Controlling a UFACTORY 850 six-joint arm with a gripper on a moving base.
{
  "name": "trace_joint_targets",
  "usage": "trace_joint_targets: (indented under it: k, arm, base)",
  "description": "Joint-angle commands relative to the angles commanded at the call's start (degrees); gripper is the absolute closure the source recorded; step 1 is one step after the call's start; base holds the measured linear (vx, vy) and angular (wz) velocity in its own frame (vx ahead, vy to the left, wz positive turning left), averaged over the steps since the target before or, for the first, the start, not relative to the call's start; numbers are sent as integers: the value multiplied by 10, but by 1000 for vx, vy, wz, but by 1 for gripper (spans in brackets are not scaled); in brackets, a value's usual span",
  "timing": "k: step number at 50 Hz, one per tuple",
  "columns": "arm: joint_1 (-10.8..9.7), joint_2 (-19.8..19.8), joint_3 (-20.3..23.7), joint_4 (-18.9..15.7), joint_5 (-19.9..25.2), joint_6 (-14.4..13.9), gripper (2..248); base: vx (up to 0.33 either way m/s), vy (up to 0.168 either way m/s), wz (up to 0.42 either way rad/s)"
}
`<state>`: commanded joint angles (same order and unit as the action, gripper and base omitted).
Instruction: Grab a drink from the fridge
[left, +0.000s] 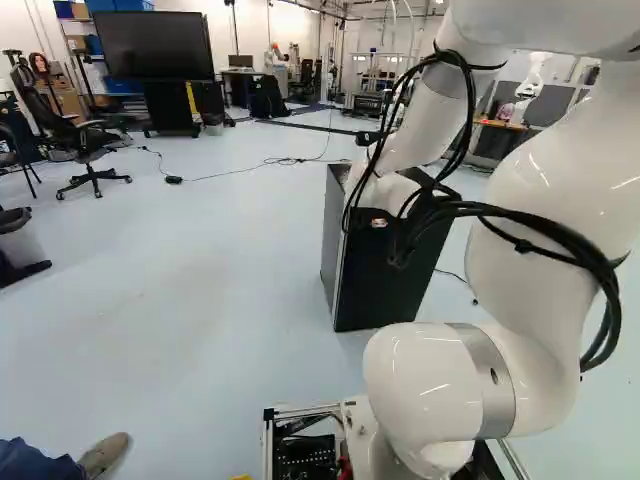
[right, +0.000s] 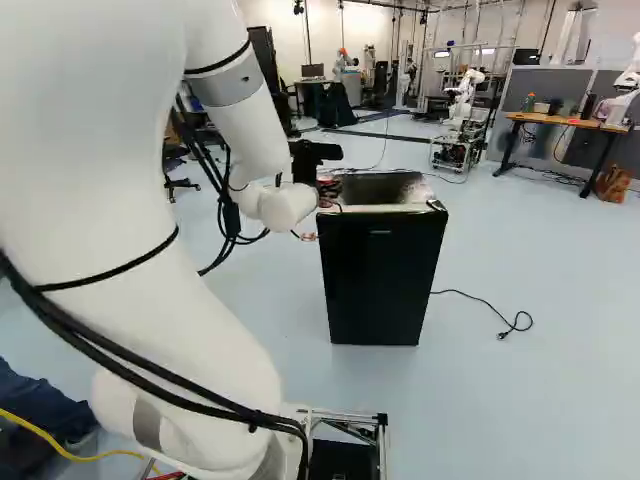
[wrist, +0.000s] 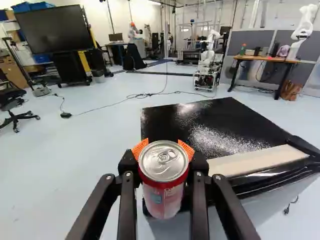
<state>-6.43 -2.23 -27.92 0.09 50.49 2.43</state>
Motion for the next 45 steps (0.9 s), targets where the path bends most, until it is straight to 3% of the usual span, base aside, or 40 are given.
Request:
trace_joint_targets:
  k: [20, 45]
  arm:
    - [27, 77, 97, 0, -2, -10, 152]
    - [50, 143, 179, -1, -4, -19, 152]
  base:
    - [0, 0, 0]
    - [0, 0, 0]
